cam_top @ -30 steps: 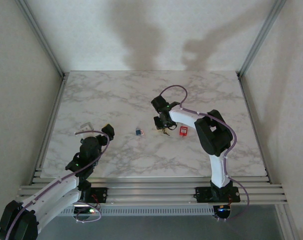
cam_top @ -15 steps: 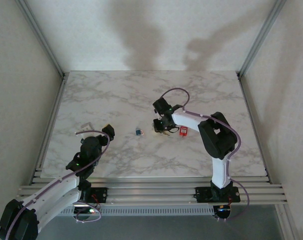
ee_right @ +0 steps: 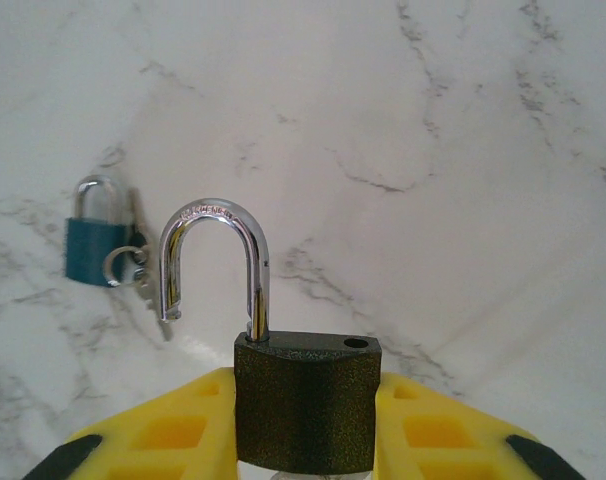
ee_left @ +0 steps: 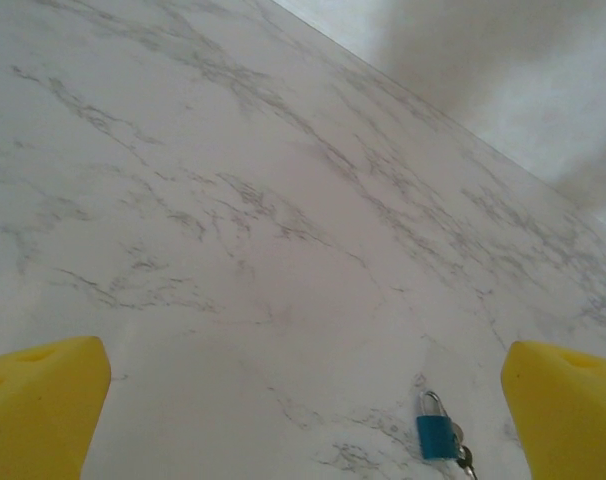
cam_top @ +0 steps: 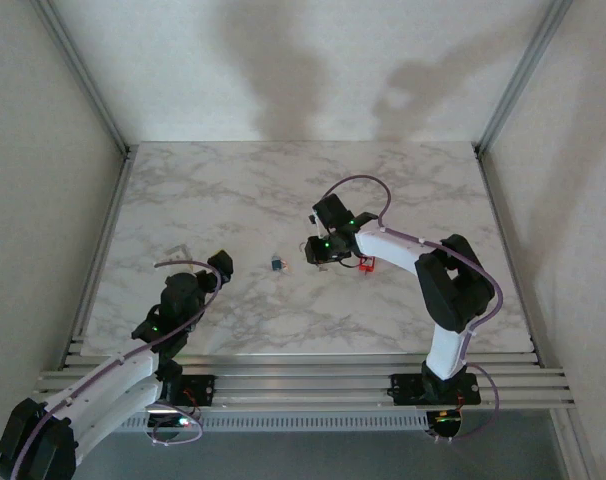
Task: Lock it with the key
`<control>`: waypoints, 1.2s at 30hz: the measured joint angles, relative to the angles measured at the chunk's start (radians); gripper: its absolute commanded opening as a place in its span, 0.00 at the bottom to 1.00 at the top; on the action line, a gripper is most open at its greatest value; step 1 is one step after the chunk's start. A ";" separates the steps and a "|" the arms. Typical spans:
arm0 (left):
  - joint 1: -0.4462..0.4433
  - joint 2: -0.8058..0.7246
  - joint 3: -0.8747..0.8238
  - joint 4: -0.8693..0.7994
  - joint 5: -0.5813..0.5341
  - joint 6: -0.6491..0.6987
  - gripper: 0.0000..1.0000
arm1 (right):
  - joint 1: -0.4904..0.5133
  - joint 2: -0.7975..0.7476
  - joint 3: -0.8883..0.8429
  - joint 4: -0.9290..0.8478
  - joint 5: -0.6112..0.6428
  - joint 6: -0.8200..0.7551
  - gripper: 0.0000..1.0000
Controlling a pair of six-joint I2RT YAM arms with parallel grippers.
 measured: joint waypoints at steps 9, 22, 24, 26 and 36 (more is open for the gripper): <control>-0.011 0.007 0.000 0.060 0.116 -0.057 1.00 | 0.008 -0.100 -0.058 0.047 -0.079 0.014 0.23; -0.081 0.270 0.107 0.208 0.257 -0.219 0.98 | 0.062 -0.199 -0.116 0.107 -0.142 0.011 0.23; -0.099 0.301 0.131 0.227 0.269 -0.233 0.96 | 0.066 -0.205 -0.123 0.112 -0.153 0.008 0.23; -0.114 0.326 0.151 0.253 0.278 -0.247 0.93 | 0.076 -0.210 -0.124 0.116 -0.158 0.005 0.23; -0.167 0.459 0.206 0.313 0.338 -0.312 0.78 | 0.130 -0.242 -0.126 0.135 -0.184 -0.025 0.23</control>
